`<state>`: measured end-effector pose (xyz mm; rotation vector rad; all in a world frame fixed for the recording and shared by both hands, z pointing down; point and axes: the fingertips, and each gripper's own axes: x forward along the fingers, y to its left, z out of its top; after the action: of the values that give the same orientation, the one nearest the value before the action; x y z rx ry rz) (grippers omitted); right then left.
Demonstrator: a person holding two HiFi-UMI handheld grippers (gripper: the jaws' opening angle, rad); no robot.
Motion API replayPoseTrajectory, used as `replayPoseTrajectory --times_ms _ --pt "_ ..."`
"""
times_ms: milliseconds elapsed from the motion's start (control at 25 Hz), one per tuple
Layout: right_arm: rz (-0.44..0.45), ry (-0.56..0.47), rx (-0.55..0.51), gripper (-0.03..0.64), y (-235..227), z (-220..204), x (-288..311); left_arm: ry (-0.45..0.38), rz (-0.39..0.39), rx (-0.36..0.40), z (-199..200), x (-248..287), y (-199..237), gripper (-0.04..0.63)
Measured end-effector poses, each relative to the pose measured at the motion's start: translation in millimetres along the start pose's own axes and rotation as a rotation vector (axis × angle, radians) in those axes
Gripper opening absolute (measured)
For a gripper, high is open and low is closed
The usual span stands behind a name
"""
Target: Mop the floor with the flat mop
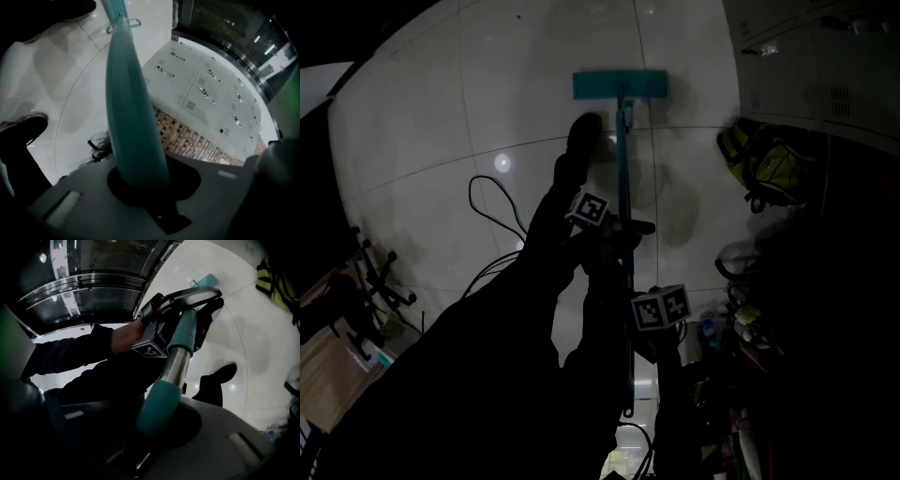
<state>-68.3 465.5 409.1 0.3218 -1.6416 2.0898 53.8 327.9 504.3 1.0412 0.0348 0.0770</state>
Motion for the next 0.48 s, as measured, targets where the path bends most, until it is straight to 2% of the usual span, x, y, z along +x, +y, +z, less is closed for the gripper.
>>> replayPoseTrajectory --times_ms 240,480 --pt "-0.025 0.034 -0.009 0.109 -24.7 -61.8 11.2 0.02 0.044 -0.033 -51.8 8.3 46.8 0.057" --pt "-0.028 0.052 -0.025 0.109 -31.7 -66.7 18.0 0.009 0.06 -0.048 -54.0 3.1 56.1 0.057"
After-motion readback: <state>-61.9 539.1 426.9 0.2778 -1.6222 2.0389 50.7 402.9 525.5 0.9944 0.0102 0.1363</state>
